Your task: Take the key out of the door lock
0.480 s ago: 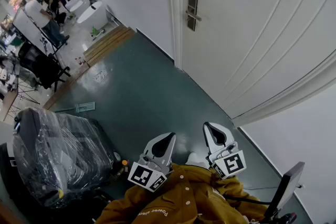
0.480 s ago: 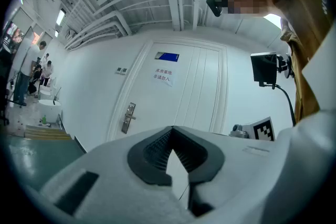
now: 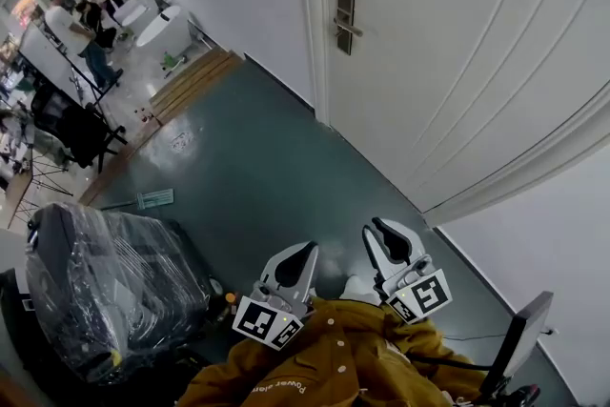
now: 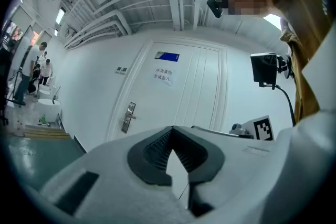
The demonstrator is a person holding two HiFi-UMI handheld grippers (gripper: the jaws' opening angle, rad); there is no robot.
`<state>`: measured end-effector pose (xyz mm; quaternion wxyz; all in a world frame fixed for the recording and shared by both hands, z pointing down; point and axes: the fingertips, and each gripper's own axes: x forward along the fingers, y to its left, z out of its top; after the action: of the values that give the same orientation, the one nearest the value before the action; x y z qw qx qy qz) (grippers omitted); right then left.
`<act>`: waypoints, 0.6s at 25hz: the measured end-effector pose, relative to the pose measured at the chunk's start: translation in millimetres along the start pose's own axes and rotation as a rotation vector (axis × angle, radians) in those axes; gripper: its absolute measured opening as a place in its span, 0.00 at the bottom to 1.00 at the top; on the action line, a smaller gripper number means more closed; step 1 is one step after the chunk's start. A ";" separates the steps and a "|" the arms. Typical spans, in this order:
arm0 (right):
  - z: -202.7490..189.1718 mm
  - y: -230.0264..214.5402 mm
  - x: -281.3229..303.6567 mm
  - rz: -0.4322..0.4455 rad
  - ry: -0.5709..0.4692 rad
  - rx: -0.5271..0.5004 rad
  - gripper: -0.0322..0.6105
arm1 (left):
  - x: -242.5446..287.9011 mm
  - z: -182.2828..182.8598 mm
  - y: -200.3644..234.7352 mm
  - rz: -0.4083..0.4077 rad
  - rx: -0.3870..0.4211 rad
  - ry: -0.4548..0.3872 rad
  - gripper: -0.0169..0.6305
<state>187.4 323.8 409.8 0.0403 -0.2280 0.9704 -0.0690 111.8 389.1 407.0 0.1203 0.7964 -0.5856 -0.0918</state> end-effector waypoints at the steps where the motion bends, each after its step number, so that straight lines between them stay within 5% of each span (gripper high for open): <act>1: -0.8 0.8 -0.1 -0.005 0.004 -0.005 0.16 | -1.4 -0.1 0.3 -0.002 -0.001 0.000 0.02; 15: -4.6 9.6 12.5 -0.022 0.020 -0.026 0.09 | -14.1 3.4 14.5 0.007 -0.019 -0.006 0.02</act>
<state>171.5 327.3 412.3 0.0270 -0.2387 0.9689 -0.0591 93.4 398.1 408.2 0.1263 0.7929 -0.5877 -0.0995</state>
